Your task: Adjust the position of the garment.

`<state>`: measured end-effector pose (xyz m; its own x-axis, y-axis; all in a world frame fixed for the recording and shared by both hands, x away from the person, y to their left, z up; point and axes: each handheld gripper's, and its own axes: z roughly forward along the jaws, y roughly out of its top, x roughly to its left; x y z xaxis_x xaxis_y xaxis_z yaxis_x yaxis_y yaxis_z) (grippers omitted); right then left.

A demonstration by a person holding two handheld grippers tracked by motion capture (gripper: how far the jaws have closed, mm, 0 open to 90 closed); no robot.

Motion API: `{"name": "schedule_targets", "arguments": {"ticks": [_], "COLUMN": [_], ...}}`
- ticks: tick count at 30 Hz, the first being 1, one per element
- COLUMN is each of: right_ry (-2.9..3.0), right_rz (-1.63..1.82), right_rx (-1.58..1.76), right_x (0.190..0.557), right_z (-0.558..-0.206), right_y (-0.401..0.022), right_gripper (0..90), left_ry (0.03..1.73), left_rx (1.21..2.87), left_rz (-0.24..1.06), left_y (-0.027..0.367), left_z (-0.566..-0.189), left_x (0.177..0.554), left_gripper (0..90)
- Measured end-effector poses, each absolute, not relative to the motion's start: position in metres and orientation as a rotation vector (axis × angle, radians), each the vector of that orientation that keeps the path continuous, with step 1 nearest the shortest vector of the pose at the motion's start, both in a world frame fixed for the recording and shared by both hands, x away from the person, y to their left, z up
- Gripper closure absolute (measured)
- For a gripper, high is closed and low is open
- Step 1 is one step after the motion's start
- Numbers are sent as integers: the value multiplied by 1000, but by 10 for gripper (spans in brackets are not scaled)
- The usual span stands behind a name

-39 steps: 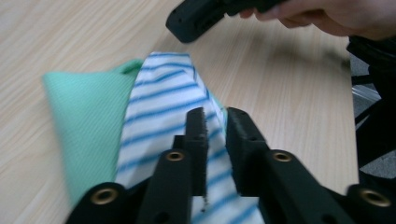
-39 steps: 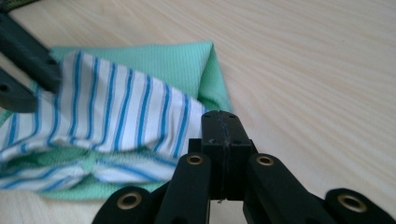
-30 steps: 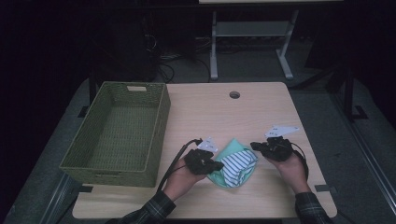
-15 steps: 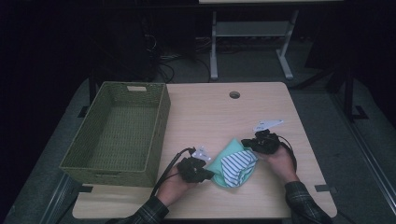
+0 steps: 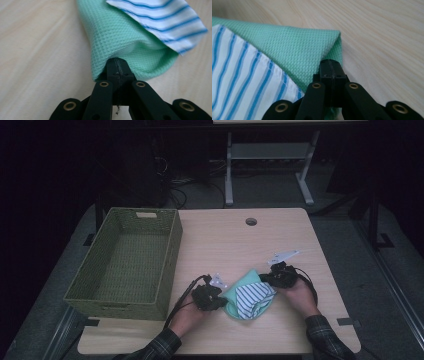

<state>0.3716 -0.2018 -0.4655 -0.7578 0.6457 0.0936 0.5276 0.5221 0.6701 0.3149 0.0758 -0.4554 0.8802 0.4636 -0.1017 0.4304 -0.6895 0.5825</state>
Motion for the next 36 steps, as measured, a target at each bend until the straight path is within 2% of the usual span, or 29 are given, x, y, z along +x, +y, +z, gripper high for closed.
{"name": "schedule_targets", "arguments": {"ticks": [19,30,36], "right_ry": [2611,2656,2598], "right_rz": [1026,1035,1057], "right_rx": [1027,980,979], "right_x": [341,322,326], "right_z": [-464,-463,-447], "right_y": [-213,-209,-220], "right_gripper": [897,898,898], "left_ry": [717,747,779], "left_rx": [2430,2388,2326], "left_rz": [157,118,87], "left_y": [73,76,90], "left_z": [-455,-456,-446], "left_x": [364,379,372], "left_gripper": [896,893,766]}}
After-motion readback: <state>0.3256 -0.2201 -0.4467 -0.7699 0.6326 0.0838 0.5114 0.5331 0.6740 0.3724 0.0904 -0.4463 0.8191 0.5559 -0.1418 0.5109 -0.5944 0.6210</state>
